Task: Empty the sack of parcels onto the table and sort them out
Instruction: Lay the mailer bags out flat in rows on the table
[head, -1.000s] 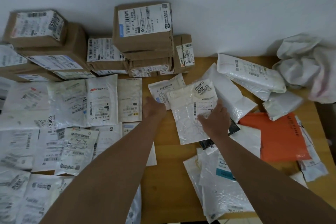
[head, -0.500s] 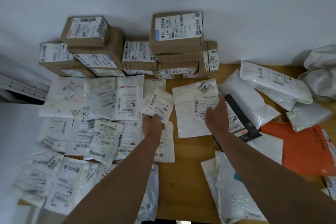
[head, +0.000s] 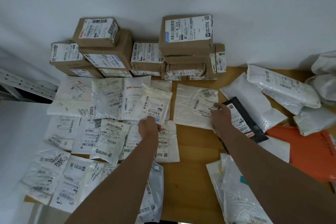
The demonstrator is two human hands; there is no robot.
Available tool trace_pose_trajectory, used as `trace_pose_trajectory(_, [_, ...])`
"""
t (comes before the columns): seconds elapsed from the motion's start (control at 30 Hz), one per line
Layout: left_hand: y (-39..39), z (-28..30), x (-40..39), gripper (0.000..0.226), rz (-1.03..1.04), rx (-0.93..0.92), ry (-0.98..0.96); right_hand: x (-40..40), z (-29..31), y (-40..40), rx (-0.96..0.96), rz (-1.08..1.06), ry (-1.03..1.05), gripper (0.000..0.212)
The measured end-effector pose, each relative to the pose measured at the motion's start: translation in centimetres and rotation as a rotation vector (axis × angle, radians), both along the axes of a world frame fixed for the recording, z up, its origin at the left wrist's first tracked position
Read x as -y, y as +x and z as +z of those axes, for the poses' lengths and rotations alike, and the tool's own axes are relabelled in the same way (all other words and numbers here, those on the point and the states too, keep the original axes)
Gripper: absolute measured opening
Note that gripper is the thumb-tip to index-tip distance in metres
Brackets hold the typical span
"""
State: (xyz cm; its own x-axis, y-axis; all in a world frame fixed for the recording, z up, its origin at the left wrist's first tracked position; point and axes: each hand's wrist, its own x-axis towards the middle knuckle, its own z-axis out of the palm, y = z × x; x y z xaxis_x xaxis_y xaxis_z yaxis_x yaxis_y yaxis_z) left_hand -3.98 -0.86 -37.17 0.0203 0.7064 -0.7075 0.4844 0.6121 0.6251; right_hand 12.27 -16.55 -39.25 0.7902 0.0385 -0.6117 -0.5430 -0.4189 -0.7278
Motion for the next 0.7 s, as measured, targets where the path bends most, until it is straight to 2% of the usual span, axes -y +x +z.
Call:
trace_pose_trajectory(0.17, [-0.5,0.3,-0.3,0.019,0.044,-0.022,0.058,-1.9,-0.4,-1.6,-0.021,0.042,0.048,0.037])
trace_pose_trajectory(0.33, [-0.7,0.3,-0.5,0.019,0.022,-0.026,0.091,-2.9,-0.8,-1.8,0.077,0.175,-0.124,0.032])
trace_pose_trajectory(0.47, [-0.7,0.6,-0.4,0.03,0.021,-0.062,0.116,-2.5,-0.4,-2.7,0.329,0.429,-0.339,0.049])
trace_pose_trajectory(0.53, [-0.7,0.9,-0.1,0.025,0.05,-0.05,0.105,-2.3,-0.2,-3.8,0.456,0.588,-0.49,0.058])
trace_pose_trajectory(0.63, [-0.5,1.4,0.3,0.012,0.083,-0.021,0.104,-1.9,-0.6,-5.2,0.449,0.833,-0.596,0.075])
trace_pose_trajectory(0.7, [-0.3,1.5,0.5,0.008,0.089,-0.003,0.101,-1.4,-0.8,-5.6,0.444,0.901,-0.636,0.081])
